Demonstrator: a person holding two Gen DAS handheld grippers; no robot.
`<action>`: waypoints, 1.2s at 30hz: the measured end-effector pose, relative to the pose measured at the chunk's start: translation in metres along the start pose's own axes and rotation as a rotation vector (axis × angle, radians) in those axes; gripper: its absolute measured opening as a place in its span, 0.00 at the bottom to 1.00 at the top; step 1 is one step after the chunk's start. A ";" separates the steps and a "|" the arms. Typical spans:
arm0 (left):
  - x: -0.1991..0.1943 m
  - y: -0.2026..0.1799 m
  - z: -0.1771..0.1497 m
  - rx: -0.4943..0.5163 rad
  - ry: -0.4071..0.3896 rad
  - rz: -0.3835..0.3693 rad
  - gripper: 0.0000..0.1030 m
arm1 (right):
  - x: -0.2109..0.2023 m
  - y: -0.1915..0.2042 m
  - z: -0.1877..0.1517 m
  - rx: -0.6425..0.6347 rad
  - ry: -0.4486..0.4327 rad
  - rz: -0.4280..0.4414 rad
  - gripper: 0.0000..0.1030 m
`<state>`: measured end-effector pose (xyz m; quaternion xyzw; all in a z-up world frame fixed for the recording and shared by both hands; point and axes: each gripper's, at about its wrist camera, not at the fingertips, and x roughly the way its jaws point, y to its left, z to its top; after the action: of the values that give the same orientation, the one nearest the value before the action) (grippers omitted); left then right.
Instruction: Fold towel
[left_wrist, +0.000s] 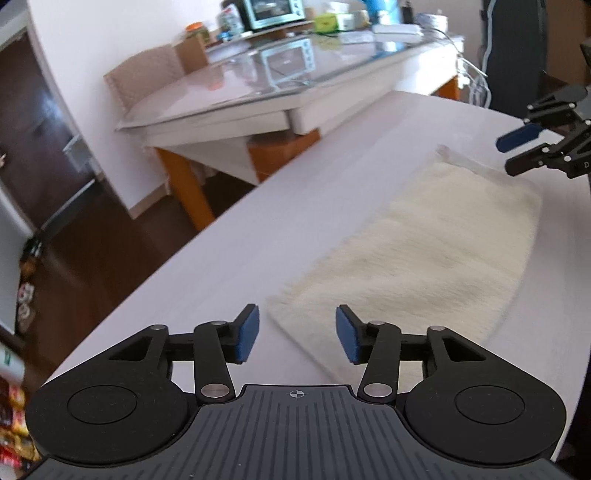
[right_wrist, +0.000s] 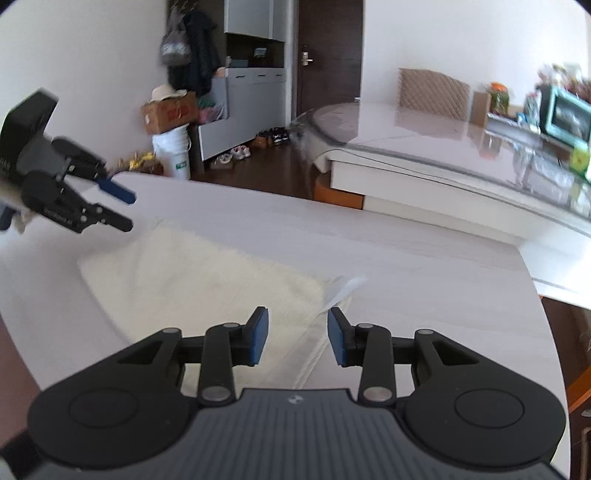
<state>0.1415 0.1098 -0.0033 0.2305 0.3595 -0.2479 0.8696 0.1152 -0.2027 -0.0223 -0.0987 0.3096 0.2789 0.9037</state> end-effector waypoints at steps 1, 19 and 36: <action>0.000 -0.003 -0.001 0.000 0.001 -0.005 0.51 | 0.000 0.002 -0.001 0.003 0.001 0.004 0.38; 0.013 -0.010 -0.014 -0.070 -0.008 -0.033 0.74 | -0.002 0.016 -0.025 0.155 0.021 0.015 0.30; 0.004 -0.024 -0.019 -0.129 0.015 0.021 0.76 | 0.012 0.017 -0.023 0.002 0.064 0.010 0.29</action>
<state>0.1199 0.1014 -0.0241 0.1799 0.3788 -0.2131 0.8824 0.1015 -0.1914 -0.0476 -0.1049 0.3391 0.2799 0.8920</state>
